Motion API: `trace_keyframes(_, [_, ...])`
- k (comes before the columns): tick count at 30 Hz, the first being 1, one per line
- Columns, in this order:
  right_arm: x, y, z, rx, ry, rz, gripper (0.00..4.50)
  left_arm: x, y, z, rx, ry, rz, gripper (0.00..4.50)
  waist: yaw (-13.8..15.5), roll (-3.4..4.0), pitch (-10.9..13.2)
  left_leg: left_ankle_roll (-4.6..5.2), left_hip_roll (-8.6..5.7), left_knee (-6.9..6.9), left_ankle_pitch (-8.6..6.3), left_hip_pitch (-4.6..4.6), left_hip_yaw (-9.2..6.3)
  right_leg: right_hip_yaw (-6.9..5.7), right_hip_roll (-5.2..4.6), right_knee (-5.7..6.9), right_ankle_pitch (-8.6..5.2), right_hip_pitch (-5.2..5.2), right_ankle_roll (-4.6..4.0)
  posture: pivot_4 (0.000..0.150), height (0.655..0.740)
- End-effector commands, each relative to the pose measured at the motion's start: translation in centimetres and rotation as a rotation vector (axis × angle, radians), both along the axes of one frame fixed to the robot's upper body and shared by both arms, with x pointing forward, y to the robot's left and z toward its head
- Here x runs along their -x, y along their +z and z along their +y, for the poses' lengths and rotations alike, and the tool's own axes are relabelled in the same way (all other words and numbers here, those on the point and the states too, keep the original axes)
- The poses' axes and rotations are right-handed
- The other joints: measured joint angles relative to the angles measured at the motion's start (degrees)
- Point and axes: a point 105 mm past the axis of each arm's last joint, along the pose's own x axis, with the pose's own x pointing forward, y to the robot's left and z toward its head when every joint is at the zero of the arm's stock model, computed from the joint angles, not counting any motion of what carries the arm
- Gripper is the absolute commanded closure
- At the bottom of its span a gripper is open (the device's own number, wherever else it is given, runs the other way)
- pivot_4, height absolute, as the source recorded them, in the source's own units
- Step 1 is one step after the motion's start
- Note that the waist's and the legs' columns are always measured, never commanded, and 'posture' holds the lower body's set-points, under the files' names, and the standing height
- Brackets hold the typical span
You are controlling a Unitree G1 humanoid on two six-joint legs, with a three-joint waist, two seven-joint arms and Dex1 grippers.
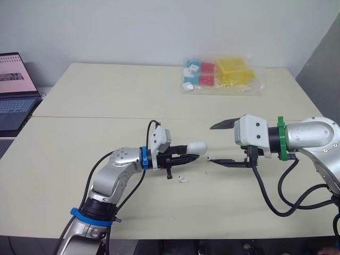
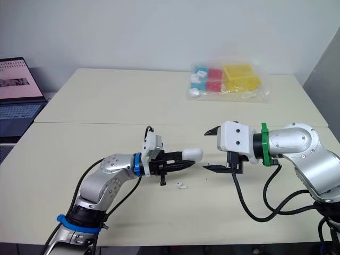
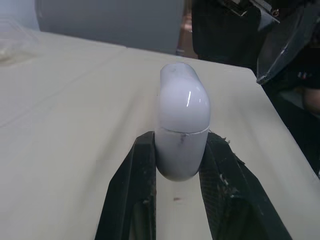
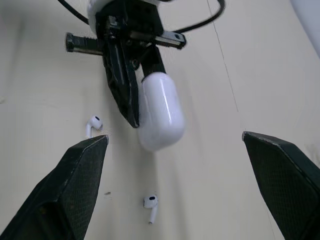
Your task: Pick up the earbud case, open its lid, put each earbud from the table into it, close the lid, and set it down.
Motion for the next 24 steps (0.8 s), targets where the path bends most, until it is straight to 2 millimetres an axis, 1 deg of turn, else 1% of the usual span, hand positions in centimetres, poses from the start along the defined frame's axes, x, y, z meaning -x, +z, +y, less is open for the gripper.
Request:
trace_keyframes(1, [0.0, 0.9, 0.6, -0.032, -0.007, -0.065, 0.0, 0.3, 1.1, -0.2, 0.035, -0.015, -0.059, 3.7, 0.0, 0.0, 0.0, 0.01, 0.0, 0.01, 0.02, 0.01, -0.03, -0.02, 0.01, 0.0, -0.06, 0.02, 0.11, 0.15, 0.74])
trace_keyframes(5, [-0.9, -0.1, 1.4, -0.035, -0.021, -0.067, 0.0, 0.6, 1.6, -0.8, 0.036, -0.046, -0.098, 3.7, 0.0, 0.0, 0.0, 0.04, 0.01, 0.03, 0.05, 0.07, -0.02, 0.0, 0.03, 0.04, -0.05, 0.04, 0.08, 0.15, 0.74])
trace_keyframes(10, [-1.5, -0.4, 1.8, -0.033, -0.018, -0.063, 0.0, 0.8, 1.6, -1.0, 0.026, -0.056, -0.111, 3.7, 0.0, 0.0, 0.0, 0.04, -0.01, 0.03, 0.05, 0.0, 0.0, 0.01, 0.03, 0.0, -0.05, 0.03, 0.09, 0.15, 0.74])
trace_keyframes(12, [-1.7, -0.4, 2.0, -0.039, -0.021, -0.068, 0.0, 1.0, 1.5, -1.1, 0.016, -0.069, -0.116, 3.7, 0.0, 0.0, 0.0, 0.04, 0.0, 0.02, 0.05, 0.0, 0.0, 0.01, 0.03, -0.02, -0.01, 0.02, 0.01, 0.15, 0.74])
trace_keyframes(16, [-2.2, 0.4, 2.4, -0.074, -0.031, -0.066, 0.0, 1.4, 1.2, -1.1, -0.015, -0.079, -0.136, 3.7, 0.0, 0.0, 0.0, 0.04, 0.01, -0.01, 0.05, -0.01, -0.03, -0.02, 0.04, -0.03, 0.06, 0.01, -0.12, 0.15, 0.74])
trace_keyframes(24, [-2.2, 1.4, 2.3, -0.101, -0.043, -0.046, 0.0, 1.5, 0.8, -1.2, -0.049, -0.093, -0.165, 3.7, 0.0, 0.0, 0.0, 0.04, 0.0, 0.0, 0.05, -0.02, -0.04, -0.03, 0.04, -0.02, 0.06, 0.01, -0.12, 0.15, 0.74])
